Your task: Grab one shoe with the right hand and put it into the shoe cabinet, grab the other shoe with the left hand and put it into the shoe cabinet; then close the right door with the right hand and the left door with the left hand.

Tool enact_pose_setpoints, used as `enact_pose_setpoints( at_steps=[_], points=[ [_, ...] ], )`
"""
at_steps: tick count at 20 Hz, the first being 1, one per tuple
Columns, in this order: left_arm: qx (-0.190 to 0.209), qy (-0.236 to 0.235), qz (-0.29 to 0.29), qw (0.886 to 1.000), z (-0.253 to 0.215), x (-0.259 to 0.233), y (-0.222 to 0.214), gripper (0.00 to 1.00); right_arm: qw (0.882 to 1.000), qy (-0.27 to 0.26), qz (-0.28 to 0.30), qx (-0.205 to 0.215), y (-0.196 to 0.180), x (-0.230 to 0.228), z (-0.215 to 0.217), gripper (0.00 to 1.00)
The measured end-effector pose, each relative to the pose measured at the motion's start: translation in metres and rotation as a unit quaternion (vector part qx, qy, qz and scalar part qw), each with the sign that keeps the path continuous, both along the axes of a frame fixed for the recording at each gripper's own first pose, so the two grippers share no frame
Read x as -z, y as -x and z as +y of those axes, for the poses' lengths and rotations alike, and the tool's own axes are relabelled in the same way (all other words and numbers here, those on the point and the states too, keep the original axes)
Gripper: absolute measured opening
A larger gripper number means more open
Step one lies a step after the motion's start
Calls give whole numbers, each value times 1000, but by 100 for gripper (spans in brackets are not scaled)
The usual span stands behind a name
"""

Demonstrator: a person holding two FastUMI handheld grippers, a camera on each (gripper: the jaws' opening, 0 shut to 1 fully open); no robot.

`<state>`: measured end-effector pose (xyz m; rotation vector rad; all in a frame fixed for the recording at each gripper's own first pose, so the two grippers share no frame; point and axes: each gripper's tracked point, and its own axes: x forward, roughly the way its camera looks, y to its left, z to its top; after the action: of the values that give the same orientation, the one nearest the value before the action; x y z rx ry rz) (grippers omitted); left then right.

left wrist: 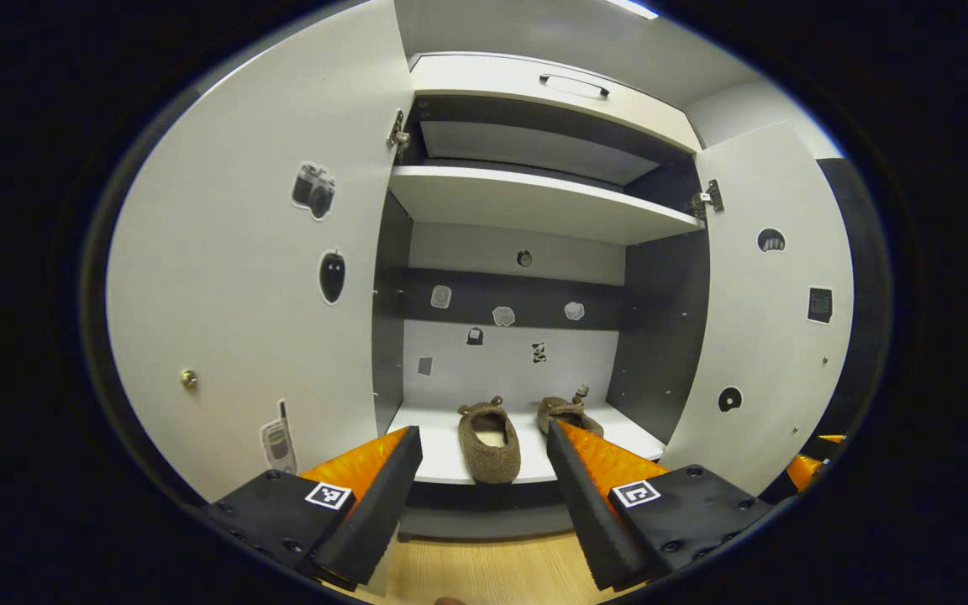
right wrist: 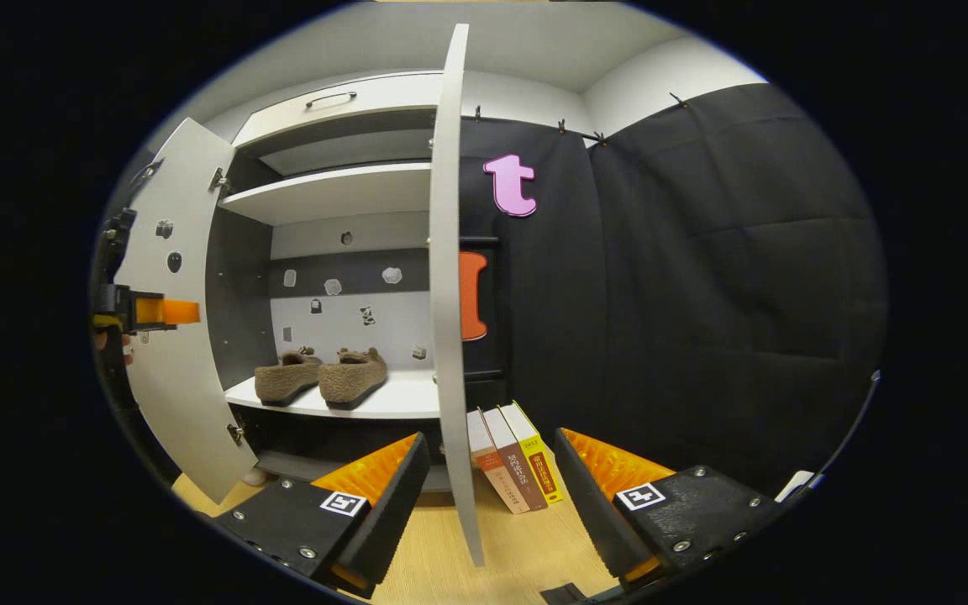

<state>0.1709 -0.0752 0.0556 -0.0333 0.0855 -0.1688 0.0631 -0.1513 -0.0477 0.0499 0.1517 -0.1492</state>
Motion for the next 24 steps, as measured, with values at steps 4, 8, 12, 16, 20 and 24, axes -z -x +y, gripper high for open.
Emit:
enact_pose_setpoints(
  at_steps=[4, 8, 12, 16, 20, 24],
  points=[
    [-4, 14, -4, 1000, 22, 7, 35, 99, 1000, 10, -1, 22, 0, 5, -25, 93],
    [-15, 15, 7, 1000, 46, 23, 67, 99, 999, 15, 6, 41, -7, 20, -44, 92],
    [-33, 14, 8, 999, 76, 33, 94, 99, 999, -5, 4, 36, -17, 26, -41, 92],
    [-66, 8, 3, 998, 118, 38, 111, 97, 999, -2, -1, 34, -20, 28, -37, 92],
    [-80, 16, 9, 997, 151, 48, 120, 97, 999, -3, -1, 34, -20, 28, -32, 99],
    [-86, -6, -1, 996, 164, 53, 122, 99, 1000, -1, -1, 27, -19, 28, -23, 89]
  ],
)
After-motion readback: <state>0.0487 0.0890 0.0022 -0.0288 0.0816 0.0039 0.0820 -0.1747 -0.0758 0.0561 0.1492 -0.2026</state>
